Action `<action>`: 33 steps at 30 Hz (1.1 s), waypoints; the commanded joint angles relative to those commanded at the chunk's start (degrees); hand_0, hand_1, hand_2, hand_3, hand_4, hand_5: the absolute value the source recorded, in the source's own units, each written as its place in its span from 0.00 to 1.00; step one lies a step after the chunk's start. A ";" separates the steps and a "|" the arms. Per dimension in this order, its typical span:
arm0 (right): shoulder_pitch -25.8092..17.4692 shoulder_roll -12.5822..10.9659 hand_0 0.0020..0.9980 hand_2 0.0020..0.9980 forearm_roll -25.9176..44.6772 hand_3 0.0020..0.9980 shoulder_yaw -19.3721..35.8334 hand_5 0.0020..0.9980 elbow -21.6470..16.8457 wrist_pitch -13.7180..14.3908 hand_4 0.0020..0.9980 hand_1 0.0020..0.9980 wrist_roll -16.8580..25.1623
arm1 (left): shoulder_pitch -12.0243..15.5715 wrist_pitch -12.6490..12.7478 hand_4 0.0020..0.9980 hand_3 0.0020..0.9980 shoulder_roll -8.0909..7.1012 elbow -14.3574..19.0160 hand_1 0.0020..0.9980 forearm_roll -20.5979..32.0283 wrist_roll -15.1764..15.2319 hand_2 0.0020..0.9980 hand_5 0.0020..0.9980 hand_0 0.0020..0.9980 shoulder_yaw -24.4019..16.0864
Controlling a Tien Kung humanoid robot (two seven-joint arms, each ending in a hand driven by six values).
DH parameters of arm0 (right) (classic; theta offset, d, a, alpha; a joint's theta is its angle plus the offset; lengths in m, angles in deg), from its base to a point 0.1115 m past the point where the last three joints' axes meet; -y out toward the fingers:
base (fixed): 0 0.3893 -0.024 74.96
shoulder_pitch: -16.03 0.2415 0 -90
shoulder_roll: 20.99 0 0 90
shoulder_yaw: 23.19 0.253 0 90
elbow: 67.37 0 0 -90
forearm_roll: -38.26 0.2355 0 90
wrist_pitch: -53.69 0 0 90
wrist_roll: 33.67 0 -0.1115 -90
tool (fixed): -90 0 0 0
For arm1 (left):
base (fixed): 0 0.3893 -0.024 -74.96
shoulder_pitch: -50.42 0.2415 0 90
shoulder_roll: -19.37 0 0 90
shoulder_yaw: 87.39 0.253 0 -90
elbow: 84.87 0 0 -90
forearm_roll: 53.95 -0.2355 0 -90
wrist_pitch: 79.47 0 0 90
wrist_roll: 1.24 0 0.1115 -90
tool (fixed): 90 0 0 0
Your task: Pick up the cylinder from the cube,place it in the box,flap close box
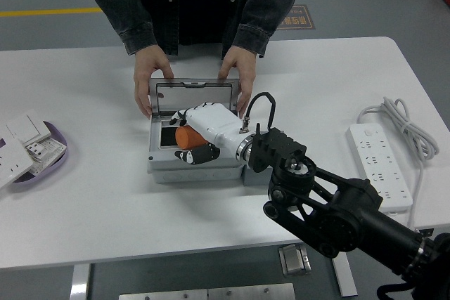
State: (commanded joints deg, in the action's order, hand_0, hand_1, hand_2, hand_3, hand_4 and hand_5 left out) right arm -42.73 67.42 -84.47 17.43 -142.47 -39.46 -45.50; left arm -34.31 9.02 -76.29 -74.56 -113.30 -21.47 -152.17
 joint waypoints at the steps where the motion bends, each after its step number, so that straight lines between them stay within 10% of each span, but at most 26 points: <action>1: -0.16 -0.08 0.86 0.74 1.23 0.78 0.03 0.36 -0.23 0.42 0.83 0.76 0.35 | 0.02 -0.01 0.72 0.65 0.02 0.00 0.63 0.01 0.01 0.60 0.24 0.63 0.03; 20: 1.73 -4.02 0.84 0.72 17.06 0.75 3.50 0.38 -6.32 6.28 0.86 0.73 7.18 | 0.13 -0.22 0.71 0.65 0.17 0.00 0.63 0.36 0.28 0.60 0.23 0.63 0.88; 33: 10.30 -8.20 0.82 0.71 20.37 0.74 3.59 0.37 4.08 6.13 0.85 0.72 7.55 | -0.15 -0.24 0.71 0.64 -0.05 0.00 0.63 -0.06 0.18 0.60 0.23 0.63 0.75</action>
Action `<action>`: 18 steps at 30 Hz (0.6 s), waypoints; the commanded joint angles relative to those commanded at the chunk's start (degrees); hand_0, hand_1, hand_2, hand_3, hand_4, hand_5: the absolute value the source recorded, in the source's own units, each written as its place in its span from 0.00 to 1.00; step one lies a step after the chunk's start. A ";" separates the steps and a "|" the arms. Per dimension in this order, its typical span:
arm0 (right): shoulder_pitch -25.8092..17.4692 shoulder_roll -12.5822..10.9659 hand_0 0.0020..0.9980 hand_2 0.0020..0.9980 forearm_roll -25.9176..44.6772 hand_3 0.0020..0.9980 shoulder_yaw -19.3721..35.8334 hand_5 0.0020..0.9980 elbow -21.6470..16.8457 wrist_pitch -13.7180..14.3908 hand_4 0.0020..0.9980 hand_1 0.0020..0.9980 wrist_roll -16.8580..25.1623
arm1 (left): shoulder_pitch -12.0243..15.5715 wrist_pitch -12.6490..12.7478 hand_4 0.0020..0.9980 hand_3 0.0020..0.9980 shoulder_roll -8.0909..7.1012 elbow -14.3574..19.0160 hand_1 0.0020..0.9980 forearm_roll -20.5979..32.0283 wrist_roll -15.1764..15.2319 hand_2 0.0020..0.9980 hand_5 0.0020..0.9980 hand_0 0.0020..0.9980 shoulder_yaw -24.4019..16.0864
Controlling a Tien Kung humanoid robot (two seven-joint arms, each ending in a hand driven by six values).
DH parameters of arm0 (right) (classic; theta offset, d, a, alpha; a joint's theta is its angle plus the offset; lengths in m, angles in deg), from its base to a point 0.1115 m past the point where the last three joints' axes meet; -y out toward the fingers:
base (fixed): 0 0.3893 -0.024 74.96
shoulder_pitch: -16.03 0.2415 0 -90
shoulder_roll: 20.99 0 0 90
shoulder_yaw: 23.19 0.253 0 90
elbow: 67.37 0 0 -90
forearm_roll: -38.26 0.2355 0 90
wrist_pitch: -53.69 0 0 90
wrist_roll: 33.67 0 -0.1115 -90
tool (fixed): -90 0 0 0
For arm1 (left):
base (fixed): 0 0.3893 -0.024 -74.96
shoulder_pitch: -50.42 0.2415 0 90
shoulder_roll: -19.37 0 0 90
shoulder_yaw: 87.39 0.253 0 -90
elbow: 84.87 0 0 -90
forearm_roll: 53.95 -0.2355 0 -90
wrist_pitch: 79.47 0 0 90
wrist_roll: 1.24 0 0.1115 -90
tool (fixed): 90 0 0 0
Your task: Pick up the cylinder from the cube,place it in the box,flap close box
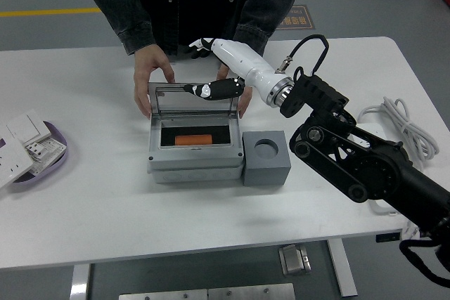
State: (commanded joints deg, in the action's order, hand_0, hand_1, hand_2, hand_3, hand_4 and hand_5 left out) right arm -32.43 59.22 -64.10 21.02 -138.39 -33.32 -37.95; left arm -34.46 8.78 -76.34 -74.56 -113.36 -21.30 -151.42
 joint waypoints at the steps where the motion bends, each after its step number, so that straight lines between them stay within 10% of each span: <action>1: 0.09 -0.18 0.82 0.71 0.25 0.74 -0.51 0.37 0.93 -0.11 0.85 0.72 -0.01 | -0.01 0.01 0.71 0.64 0.01 0.00 0.63 0.02 0.01 0.60 0.23 0.63 0.04; 18: -6.74 -4.14 0.82 0.71 -3.87 0.74 -3.87 0.37 -11.40 -0.42 0.86 0.72 -1.60 | 0.02 -0.11 0.71 0.64 0.37 0.00 0.63 0.86 0.37 0.60 0.23 0.63 1.19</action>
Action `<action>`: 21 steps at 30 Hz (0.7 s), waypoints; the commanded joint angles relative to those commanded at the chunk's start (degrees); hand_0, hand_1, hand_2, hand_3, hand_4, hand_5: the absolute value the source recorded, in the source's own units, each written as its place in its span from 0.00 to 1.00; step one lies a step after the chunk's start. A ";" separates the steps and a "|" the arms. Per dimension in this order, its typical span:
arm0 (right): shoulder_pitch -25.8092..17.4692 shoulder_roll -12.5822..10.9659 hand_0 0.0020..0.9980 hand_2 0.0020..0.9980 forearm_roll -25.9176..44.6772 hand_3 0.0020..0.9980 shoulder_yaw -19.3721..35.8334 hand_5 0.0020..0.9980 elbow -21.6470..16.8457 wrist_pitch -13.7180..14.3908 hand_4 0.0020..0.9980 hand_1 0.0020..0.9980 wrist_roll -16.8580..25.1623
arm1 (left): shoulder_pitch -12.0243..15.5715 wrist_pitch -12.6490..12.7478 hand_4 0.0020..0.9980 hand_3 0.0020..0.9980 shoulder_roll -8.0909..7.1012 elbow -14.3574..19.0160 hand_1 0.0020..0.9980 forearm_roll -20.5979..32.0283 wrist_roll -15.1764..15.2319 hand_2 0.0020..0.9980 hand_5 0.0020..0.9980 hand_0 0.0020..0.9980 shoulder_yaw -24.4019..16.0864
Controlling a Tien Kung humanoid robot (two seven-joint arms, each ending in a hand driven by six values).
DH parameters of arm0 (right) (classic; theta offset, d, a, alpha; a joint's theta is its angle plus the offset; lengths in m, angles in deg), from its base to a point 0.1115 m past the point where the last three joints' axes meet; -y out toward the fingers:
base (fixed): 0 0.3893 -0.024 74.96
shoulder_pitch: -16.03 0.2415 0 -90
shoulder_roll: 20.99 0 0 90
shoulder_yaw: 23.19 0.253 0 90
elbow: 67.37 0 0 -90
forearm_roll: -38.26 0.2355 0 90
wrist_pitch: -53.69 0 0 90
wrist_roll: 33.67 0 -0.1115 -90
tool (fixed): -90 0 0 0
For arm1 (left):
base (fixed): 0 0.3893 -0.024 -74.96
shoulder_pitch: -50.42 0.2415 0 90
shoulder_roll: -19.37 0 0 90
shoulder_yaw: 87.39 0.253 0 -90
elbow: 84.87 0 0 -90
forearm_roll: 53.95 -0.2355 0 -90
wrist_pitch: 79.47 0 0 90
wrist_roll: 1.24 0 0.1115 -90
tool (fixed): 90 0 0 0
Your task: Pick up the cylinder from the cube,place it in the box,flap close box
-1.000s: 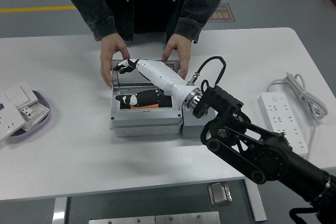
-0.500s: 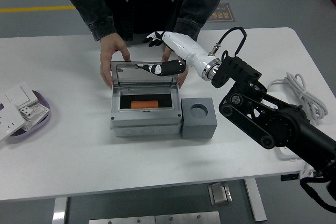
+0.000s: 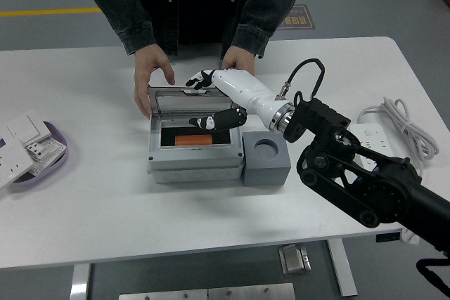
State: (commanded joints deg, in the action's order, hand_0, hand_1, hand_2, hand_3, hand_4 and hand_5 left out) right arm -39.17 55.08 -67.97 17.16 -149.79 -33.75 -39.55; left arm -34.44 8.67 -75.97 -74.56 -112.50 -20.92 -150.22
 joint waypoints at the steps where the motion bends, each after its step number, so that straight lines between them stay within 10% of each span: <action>1: -0.82 -0.33 0.82 0.71 -0.08 0.74 -0.16 0.37 -1.20 0.08 0.86 0.72 0.00 | 0.03 -0.01 0.71 0.64 0.03 0.00 0.63 0.14 0.04 0.60 0.23 0.63 0.14; 11: -7.96 -2.79 0.81 0.71 -0.02 0.74 -1.11 0.37 -10.04 1.37 0.85 0.72 0.75 | 0.16 -0.03 0.71 0.64 0.21 0.00 0.63 1.37 0.50 0.60 0.23 0.63 1.41; 21: -13.06 -2.35 0.80 0.71 2.14 0.74 -1.56 0.38 -8.49 2.40 0.83 0.71 2.34 | 0.22 0.03 0.71 0.64 0.19 0.00 0.63 1.73 0.64 0.60 0.23 0.63 1.77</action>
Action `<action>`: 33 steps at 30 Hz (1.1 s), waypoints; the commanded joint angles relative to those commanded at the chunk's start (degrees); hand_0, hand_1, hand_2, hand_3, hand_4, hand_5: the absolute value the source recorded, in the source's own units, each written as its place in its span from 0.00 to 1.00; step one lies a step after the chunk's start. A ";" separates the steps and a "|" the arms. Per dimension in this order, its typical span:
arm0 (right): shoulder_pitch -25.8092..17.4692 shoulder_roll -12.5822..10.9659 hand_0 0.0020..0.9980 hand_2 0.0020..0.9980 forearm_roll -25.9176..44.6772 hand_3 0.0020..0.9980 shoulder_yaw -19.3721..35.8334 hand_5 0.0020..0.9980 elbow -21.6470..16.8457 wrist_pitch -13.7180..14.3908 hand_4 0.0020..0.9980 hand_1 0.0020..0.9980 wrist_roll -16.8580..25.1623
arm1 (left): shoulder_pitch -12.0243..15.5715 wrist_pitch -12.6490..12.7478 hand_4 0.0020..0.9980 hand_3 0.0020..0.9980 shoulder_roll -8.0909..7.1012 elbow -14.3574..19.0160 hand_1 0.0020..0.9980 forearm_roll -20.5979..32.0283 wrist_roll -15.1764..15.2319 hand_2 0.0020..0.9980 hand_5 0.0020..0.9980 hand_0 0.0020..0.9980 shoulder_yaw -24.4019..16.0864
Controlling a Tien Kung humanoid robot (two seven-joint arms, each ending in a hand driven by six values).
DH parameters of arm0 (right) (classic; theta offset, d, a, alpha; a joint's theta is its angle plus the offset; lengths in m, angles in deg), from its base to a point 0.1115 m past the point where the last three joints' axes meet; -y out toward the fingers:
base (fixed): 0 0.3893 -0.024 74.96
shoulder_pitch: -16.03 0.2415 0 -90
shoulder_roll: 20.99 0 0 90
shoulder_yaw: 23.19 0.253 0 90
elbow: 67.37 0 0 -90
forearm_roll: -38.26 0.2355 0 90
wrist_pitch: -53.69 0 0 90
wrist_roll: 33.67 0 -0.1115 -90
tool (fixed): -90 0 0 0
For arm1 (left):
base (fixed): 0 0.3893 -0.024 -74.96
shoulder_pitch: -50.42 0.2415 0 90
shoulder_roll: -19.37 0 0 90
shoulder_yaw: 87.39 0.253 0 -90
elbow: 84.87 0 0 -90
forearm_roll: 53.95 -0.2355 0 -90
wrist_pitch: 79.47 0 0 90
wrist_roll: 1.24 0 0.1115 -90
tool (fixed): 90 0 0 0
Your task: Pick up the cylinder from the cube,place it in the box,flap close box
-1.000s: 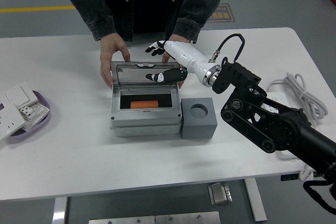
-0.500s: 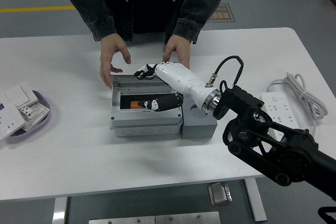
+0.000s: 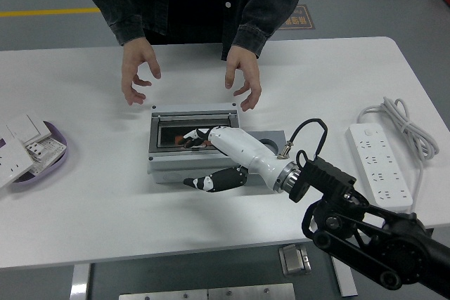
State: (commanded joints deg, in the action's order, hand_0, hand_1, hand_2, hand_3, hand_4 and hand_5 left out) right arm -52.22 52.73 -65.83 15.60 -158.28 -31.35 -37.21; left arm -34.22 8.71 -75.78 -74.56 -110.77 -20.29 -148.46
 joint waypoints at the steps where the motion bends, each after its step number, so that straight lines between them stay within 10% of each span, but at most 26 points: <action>1: -0.14 0.00 0.79 0.71 -0.14 0.73 0.45 0.37 0.02 0.04 0.82 0.71 0.04 | -0.01 0.00 0.71 0.64 -0.01 0.00 0.63 0.01 0.01 0.60 0.23 0.63 0.01; 14: -4.24 -1.03 0.79 0.71 -2.17 0.71 17.10 0.34 -2.80 1.65 0.76 0.70 1.74 | 0.20 0.13 0.71 0.64 -0.29 0.00 0.63 -0.28 -0.25 0.60 0.23 0.63 -0.47; 33: -14.06 3.70 0.76 0.70 19.38 0.70 39.62 0.26 8.33 -1.02 0.76 0.69 17.68 | 0.69 0.22 0.71 0.64 -0.20 0.00 0.63 1.26 -0.59 0.60 0.23 0.63 0.68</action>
State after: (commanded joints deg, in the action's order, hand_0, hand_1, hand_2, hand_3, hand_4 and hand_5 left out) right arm -66.28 56.43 -46.45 55.21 -149.95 -32.37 -19.53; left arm -33.53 8.93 -75.98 -74.56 -109.51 -20.88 -147.78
